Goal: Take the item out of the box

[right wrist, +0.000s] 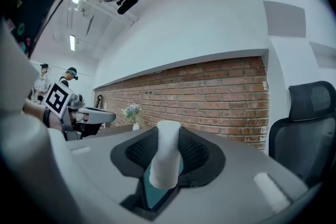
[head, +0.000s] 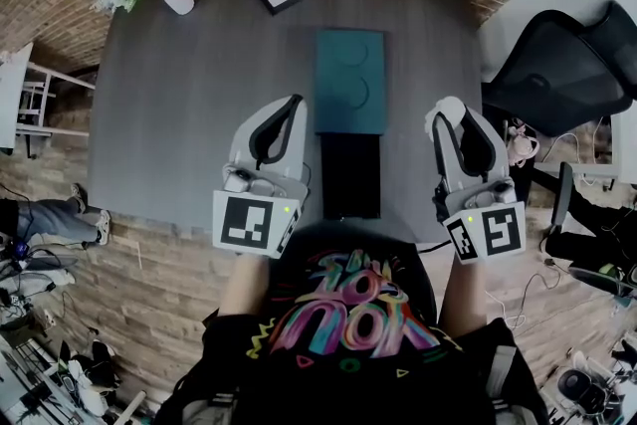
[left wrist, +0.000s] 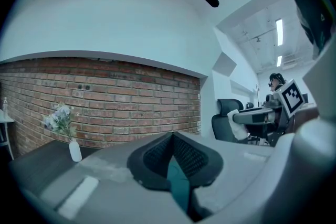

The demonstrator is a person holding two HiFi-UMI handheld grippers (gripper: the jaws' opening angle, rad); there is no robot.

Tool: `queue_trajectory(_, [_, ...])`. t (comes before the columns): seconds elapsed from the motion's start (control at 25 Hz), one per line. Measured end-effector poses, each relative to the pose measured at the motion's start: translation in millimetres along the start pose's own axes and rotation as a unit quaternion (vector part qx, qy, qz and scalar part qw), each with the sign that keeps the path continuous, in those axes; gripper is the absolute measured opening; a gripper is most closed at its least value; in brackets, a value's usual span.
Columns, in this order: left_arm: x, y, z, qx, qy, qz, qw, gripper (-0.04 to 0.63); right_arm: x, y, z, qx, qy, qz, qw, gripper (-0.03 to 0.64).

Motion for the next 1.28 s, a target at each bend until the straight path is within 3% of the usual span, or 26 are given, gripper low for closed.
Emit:
queue_trajectory(0.16, [1.2,0.3,-1.4,0.007,0.014,0.01,0.9998,0.002,0.7,-2.3,-1.5,0.004,0.001,0.006,1.0,0.123])
queue_trajectory(0.44, [4.3,0.8,-1.9,0.001,0.005,0.008,1.0,0.002,5.0,-4.7,-5.9,0.018,0.008,0.021,1.0,0.123])
queue_trajectory(1.28, [10.7,7.7,0.4,0.007,0.008,0.026,0.9996,0.002,2.7,-1.2,-2.3,0.012,-0.001,0.009,1.0,0.123])
Point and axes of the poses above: the fingertips, and each gripper's own axes: y backward along the fingers, x to its left, z out of its top, the point moved 6 cm from there along y, backward along the fingers, and after that the axes turned 14 degrees about -x, right-handed, at the moved point
